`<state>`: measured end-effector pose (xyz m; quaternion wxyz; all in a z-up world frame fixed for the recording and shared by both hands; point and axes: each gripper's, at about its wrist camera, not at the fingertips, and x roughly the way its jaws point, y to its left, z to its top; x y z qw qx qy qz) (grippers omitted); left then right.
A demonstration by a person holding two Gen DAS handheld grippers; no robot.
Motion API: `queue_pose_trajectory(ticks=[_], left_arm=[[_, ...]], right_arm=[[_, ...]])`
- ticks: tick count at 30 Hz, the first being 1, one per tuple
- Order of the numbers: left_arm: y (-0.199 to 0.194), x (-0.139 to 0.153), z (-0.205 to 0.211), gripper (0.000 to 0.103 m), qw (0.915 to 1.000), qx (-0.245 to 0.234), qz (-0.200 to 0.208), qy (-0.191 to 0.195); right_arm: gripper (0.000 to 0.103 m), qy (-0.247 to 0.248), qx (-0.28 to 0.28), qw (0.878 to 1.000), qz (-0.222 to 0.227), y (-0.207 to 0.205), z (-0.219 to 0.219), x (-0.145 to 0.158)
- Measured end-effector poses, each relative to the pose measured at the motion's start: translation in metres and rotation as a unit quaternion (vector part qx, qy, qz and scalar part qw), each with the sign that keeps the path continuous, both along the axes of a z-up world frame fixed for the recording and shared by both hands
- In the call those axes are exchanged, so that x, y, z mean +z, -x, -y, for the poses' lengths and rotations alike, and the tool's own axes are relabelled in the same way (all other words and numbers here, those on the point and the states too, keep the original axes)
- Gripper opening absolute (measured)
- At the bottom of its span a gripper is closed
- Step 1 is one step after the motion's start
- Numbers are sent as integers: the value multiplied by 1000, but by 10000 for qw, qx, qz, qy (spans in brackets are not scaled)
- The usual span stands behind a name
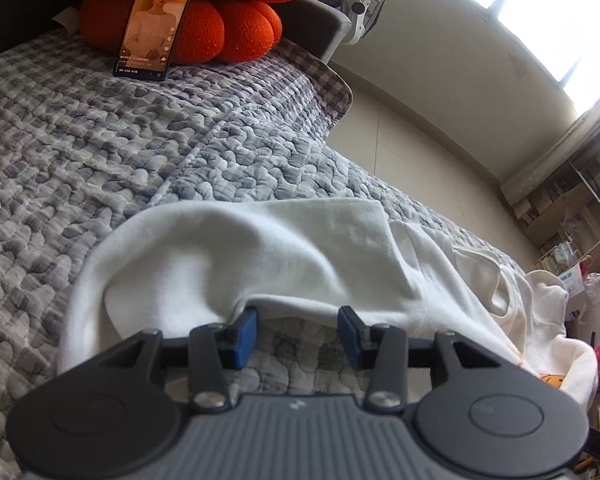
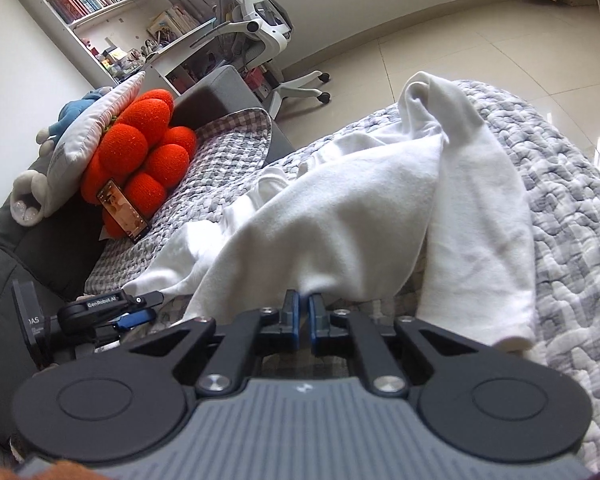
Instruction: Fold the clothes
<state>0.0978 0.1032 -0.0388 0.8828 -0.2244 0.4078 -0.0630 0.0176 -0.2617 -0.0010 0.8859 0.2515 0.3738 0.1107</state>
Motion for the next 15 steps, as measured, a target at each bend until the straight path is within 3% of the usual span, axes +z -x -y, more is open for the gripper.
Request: queue_pose_trajectory(ticks=[3,7,9,10,11,13,15], left_arm=[[0,-2,-1,62,9992,-23,31,394],[-5,-13,0,63,9964,114,-190,820],[-4,-15,2,61,9955,318,-134,880],[-4,-16,4,60,9950,423,-100,904],[-5,-16,7,56,9951,514,-46,845],[-6,-17,14,31,9960,687,29,563],[-10,-19,20,10,9960,862,85,209]], right_arm=[[2,61,-60,10000,20,4,4,0],[3,-36,-197,9997,120,10,18,1],[13,-142,-271,9994,171,10,25,0],[13,-217,-321,9990,209,10,28,-1],[14,-274,-358,9987,238,9,31,-2],[17,-332,-389,9983,271,6,33,-2],[44,-391,-420,9979,304,3,35,-3]])
